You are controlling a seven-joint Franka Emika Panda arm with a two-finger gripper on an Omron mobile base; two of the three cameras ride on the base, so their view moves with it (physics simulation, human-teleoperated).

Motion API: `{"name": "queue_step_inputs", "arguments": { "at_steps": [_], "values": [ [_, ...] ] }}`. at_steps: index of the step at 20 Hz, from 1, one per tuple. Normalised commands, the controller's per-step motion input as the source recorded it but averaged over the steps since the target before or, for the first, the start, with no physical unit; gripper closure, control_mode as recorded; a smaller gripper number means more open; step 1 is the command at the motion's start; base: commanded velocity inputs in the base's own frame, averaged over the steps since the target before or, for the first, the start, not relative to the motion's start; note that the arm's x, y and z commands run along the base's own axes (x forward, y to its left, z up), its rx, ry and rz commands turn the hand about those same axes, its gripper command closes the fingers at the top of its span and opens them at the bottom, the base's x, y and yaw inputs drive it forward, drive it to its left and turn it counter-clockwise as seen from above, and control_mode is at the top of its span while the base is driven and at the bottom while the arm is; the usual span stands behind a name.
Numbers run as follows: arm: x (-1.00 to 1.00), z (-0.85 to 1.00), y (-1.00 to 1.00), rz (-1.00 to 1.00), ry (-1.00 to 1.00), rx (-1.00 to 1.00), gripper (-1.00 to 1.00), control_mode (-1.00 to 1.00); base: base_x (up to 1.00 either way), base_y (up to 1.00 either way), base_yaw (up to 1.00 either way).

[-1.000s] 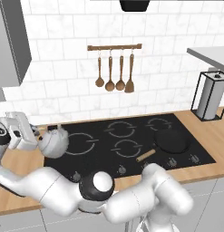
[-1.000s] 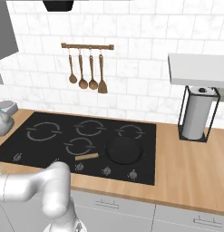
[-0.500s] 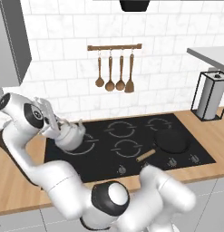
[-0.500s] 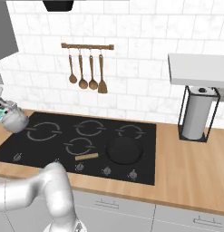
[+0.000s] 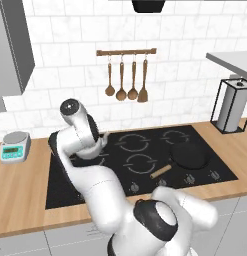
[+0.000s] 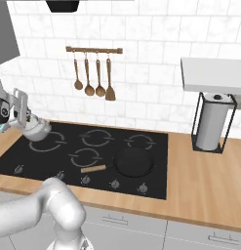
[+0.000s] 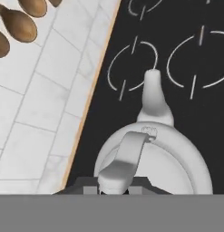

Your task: Pick the kettle from the counter and place it on a stove burner. Then turn the burner on.

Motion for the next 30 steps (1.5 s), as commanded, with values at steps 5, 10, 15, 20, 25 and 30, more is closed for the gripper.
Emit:
{"name": "queue_step_inputs", "arguments": {
  "at_steps": [5,10,15,20,25,30],
  "values": [
    [0.65,0.0,-0.09,0.04,0.14,0.22,1.0,-1.0,0.0,0.0,0.0],
    [0.36,0.0,0.01,0.0,0.24,-0.01,1.0,-1.0,0.0,0.0,0.0],
    [0.03,-0.03,0.0,0.0,0.03,-0.01,1.0,-1.0,0.0,0.0,0.0],
    [0.0,-0.34,0.01,0.0,0.0,-0.01,1.0,-1.0,0.0,0.0,0.0],
    [0.06,-0.35,0.04,0.0,0.03,-0.01,1.0,-1.0,0.0,0.0,0.0],
    [0.13,-0.22,0.04,-0.01,0.03,0.0,1.0,-1.0,0.0,0.0,0.0]
  ]
}}
